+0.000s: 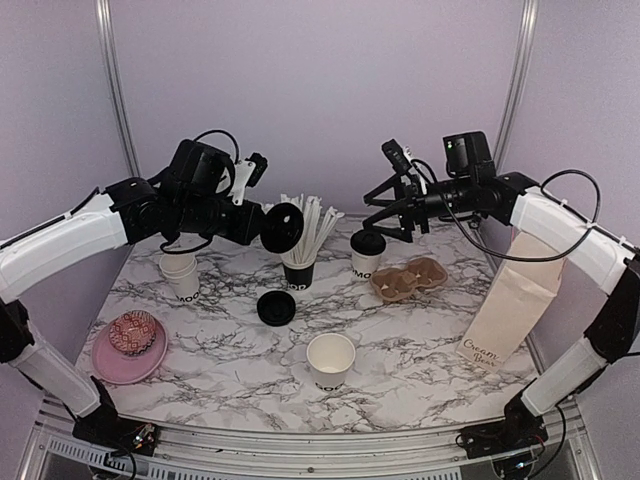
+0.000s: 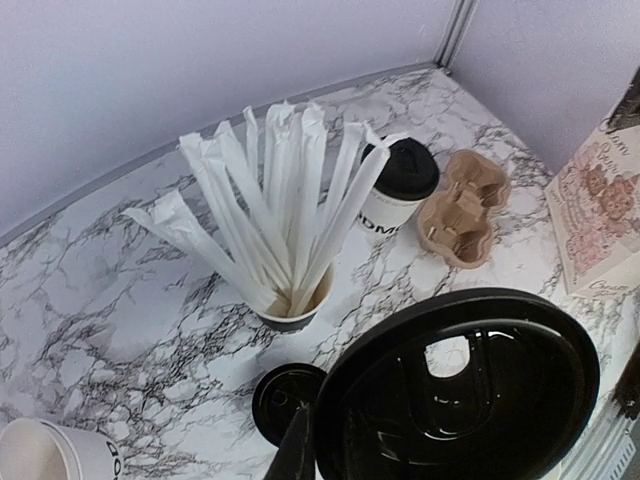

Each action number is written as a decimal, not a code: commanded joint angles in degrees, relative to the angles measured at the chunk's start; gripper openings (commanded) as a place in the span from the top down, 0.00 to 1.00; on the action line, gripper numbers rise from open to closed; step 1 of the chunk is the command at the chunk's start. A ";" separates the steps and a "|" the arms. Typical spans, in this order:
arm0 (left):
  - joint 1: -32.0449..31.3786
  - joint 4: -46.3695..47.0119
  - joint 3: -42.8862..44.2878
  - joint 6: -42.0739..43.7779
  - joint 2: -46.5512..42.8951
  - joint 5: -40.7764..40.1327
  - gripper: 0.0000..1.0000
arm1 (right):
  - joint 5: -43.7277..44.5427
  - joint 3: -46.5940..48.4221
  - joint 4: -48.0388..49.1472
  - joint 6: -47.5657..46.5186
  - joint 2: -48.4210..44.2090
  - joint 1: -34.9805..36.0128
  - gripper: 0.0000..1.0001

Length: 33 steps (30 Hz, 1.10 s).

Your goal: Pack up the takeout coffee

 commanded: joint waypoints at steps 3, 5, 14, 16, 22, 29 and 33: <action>0.13 26.11 -13.06 7.50 -11.89 11.29 0.89 | -17.21 -1.04 13.32 26.82 3.09 -0.04 0.02; 0.18 31.98 -16.01 8.40 -13.98 12.90 0.88 | -20.01 -2.59 20.45 36.16 3.82 0.47 0.02; -0.25 37.61 -18.49 9.03 -14.02 17.97 0.88 | -26.66 -4.44 49.31 63.64 10.09 6.58 0.01; -0.48 38.81 -19.07 9.03 -14.19 18.72 0.88 | -27.38 -5.28 58.05 71.37 11.59 7.90 0.01; -1.08 39.69 -19.32 9.34 -14.06 21.18 0.88 | -27.64 -6.48 73.14 84.48 14.22 9.28 0.01; -2.37 39.39 -19.01 10.24 -13.06 21.31 0.89 | -27.55 -4.80 70.54 83.18 14.68 9.79 0.01; -3.22 39.30 -18.54 10.51 -12.01 21.30 0.89 | -27.31 -4.32 70.01 82.85 14.68 10.23 0.01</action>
